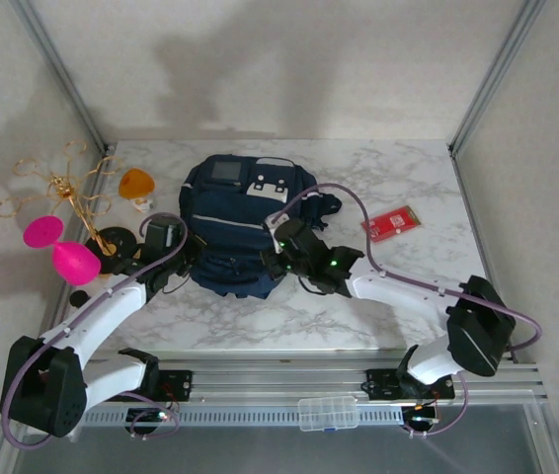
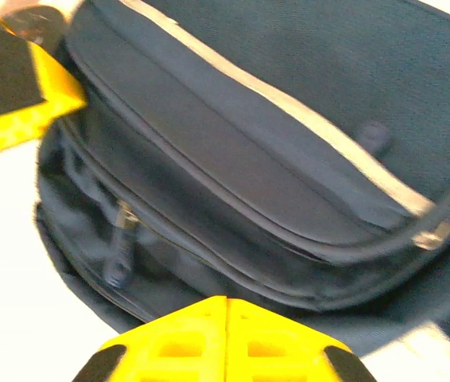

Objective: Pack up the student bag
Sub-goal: Zip the student bag at the center of the table.

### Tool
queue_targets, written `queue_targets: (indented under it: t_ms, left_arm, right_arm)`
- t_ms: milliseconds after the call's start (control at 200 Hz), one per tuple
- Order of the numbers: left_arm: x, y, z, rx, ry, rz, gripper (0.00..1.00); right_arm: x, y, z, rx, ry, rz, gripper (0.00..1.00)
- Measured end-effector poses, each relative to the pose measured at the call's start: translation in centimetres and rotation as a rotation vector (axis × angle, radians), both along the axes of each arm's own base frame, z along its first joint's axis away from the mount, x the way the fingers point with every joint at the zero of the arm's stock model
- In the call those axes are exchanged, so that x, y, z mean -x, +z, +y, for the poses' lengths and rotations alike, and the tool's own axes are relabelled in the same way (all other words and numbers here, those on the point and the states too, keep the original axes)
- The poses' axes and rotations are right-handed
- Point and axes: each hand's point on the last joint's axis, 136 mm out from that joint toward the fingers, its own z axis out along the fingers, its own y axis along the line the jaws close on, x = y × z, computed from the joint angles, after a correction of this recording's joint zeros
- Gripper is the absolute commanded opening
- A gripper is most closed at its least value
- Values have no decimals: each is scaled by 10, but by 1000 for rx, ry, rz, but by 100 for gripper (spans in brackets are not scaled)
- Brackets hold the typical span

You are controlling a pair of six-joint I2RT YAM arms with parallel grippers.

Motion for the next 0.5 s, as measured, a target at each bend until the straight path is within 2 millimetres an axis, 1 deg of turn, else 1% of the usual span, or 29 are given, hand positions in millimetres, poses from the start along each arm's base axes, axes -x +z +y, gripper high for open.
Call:
queue_targets:
  t_ms: [90,175,230,330,410,501]
  left_arm:
    - [1,-1,-1,14,1,-5,0]
    - [2,-2,-2,20,1,-5,0]
    - [2,-2,-2,21,0,-6,0]
    - [2,-2,-2,24,1,-6,0]
    - [2,-3,-2,26,-1,-5,0]
    - [2,-3,-3,28,-2,-4,0]
  right_arm:
    - [9,-7,25,2,42,32,20]
    - [19,-19,46,13,66,69,22]
    - [22,-27,56,27,73,86,24]
    - [21,-43,62,61,53,122,29]
    - [18,-54,65,83,28,149,29]
    - [11,-62,68,110,-11,160,30]
